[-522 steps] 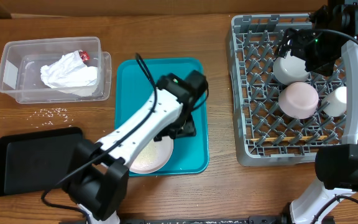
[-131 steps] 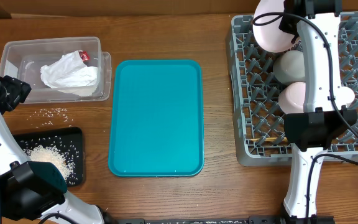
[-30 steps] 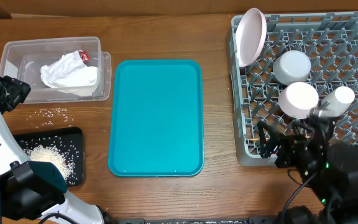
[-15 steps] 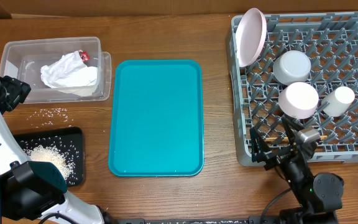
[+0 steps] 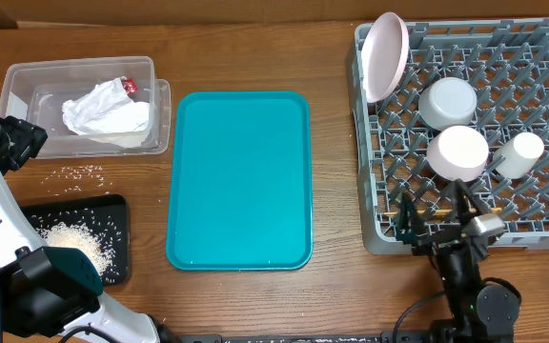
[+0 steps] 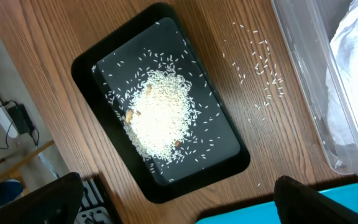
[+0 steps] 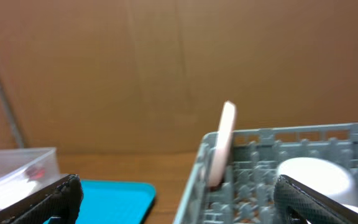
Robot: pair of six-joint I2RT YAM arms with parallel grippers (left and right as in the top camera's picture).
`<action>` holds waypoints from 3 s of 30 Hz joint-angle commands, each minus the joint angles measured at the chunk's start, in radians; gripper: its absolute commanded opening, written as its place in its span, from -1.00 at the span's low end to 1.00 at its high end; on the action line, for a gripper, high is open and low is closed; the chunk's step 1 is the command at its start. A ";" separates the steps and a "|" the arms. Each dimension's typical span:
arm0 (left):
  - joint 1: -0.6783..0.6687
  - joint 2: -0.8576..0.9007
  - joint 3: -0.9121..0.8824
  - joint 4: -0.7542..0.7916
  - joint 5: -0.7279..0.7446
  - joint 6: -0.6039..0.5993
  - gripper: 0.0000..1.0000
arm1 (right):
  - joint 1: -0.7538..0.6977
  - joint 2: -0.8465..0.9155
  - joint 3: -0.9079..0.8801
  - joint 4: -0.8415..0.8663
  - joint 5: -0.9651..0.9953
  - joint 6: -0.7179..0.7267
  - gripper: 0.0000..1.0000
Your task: Sort waste into correct bins and load items into the dishwasher
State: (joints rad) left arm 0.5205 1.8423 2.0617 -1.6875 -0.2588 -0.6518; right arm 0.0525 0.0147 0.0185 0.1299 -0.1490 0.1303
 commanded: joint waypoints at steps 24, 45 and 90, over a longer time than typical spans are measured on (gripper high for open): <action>0.003 -0.018 0.006 -0.002 -0.010 0.001 1.00 | -0.108 -0.012 -0.010 -0.214 0.132 -0.030 0.99; 0.003 -0.018 0.006 -0.002 -0.010 0.001 1.00 | -0.108 -0.012 -0.010 -0.214 0.132 -0.030 1.00; -0.470 -0.894 -1.233 0.786 0.042 0.211 1.00 | -0.108 -0.012 -0.010 -0.214 0.132 -0.030 1.00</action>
State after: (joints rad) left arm 0.0814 1.0340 0.8970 -0.9195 -0.2127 -0.4625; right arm -0.0582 0.0120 0.0185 -0.0902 -0.0246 0.1043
